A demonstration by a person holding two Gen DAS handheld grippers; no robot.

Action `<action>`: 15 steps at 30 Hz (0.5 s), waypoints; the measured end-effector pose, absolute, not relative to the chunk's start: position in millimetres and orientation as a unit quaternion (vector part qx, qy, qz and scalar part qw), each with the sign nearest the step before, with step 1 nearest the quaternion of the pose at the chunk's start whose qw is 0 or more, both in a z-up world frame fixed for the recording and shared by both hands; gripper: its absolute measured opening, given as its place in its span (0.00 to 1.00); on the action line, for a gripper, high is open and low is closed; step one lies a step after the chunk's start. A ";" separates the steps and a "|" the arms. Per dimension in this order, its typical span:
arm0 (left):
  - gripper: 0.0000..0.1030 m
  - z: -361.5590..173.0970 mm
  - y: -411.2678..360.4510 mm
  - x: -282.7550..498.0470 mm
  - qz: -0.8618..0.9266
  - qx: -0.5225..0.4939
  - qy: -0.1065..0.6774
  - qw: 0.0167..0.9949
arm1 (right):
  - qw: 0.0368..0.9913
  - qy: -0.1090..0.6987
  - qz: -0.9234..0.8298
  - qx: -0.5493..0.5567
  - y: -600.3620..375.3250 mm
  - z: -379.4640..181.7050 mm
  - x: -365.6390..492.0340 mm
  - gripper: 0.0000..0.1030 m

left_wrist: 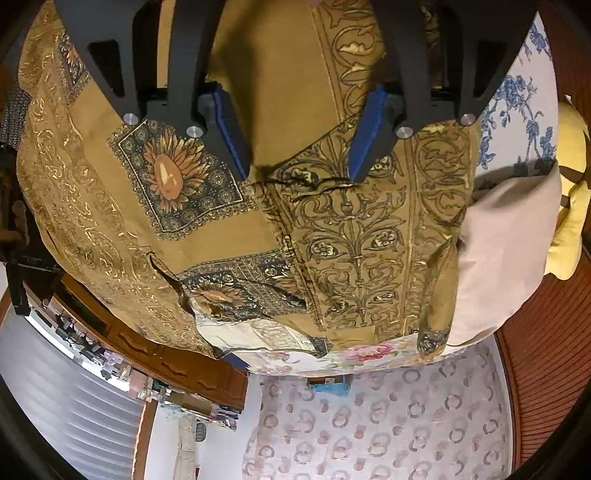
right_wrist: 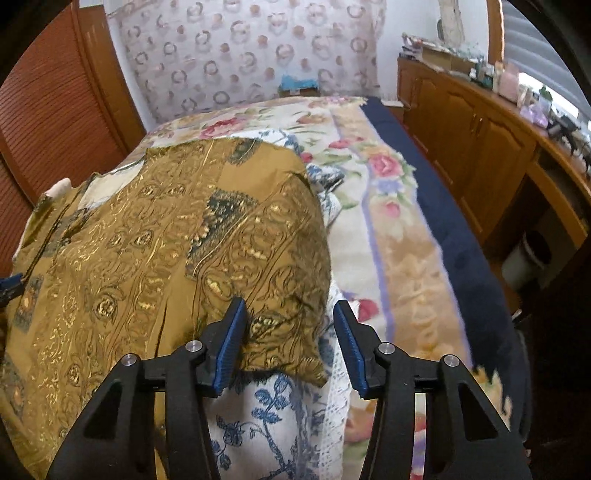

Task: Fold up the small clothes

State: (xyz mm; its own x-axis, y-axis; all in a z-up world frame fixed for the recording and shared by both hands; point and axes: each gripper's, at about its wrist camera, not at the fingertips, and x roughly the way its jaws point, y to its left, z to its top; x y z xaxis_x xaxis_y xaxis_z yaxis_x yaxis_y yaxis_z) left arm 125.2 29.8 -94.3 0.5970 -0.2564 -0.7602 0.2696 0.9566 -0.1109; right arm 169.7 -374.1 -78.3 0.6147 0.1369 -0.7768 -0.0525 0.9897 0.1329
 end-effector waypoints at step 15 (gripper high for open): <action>0.64 -94.3 24.4 126.4 -0.161 0.012 0.426 0.890 | 0.901 0.429 0.062 0.020 -361.8 -72.9 163.0 0.07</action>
State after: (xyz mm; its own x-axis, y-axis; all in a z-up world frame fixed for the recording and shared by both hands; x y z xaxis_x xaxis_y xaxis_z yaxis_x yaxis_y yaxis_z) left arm 126.4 24.4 -94.3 0.5861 -0.2761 -0.7617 0.2962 0.9481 -0.1157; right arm 163.0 -361.8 -72.9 0.6250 0.1291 -0.7699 -0.0950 0.9915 0.0892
